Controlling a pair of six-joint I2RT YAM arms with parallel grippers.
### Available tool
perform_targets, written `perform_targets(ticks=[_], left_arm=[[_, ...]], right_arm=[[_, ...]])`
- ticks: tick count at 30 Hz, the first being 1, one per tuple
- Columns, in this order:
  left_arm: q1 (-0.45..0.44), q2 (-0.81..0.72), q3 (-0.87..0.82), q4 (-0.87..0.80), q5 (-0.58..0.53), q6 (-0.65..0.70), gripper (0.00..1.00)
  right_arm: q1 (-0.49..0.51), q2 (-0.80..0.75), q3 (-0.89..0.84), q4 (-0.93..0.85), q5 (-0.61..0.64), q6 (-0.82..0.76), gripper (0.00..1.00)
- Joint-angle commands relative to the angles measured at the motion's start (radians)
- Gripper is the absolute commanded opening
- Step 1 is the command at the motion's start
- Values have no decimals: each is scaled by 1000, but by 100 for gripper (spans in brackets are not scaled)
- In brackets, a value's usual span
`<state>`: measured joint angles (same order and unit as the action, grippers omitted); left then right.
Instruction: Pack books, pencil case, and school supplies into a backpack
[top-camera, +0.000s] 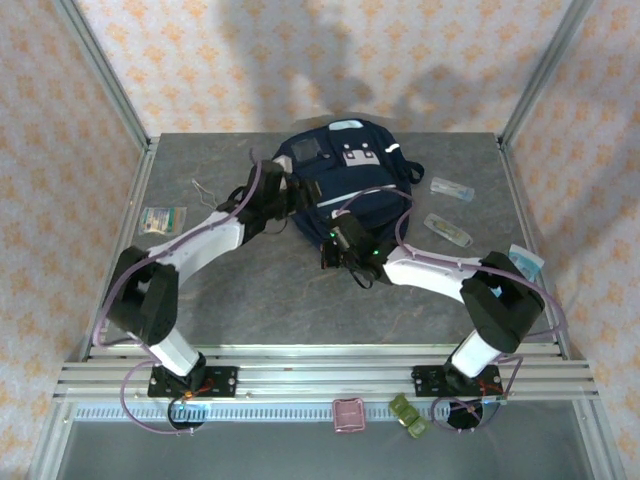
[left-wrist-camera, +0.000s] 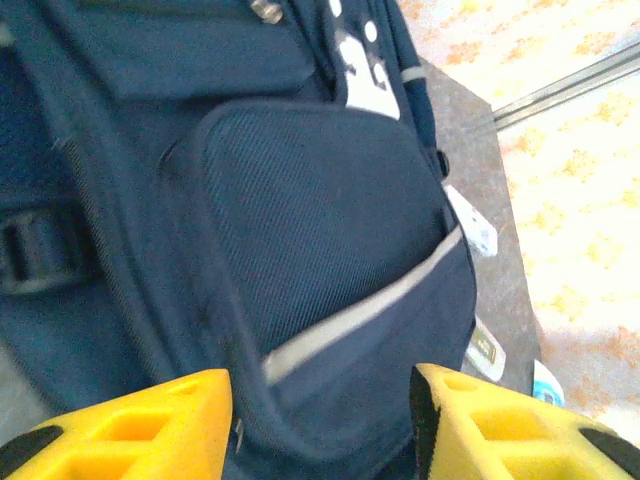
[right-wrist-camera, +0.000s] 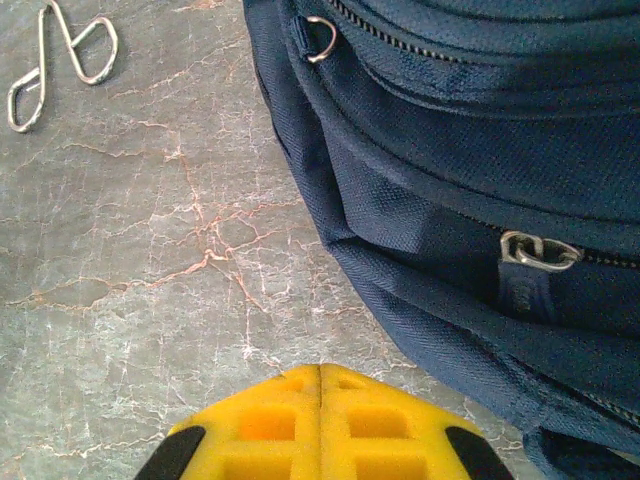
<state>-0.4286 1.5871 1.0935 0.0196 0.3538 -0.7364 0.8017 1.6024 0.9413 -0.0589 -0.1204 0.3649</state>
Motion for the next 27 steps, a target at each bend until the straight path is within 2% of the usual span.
perform_targets(ticks=[1,4,8,21,23,26,27], left_arm=[[-7,-75,-86,89,-25,-43,52],[-29,-100,-179,166,-29,-88,56],[-48,-46,-229,258,-19,-149,56],[-78,159,-126,305,-85,-149,53],[-75,176,-116,325,-98,-147,42],[-72,199,-86,329,-99,-143,11],[-68,204,-76,328,-91,-142,5]], right_arm=[[-14,-44,6,23,14,25,0],[-44,-102,-15,19,31,40,0],[-98,-151,-47,24,18,71,0],[-121,-222,-108,33,28,109,0],[-122,-211,-114,30,22,112,0],[-123,-206,-128,31,24,120,0],[-122,-206,-131,32,24,119,0]])
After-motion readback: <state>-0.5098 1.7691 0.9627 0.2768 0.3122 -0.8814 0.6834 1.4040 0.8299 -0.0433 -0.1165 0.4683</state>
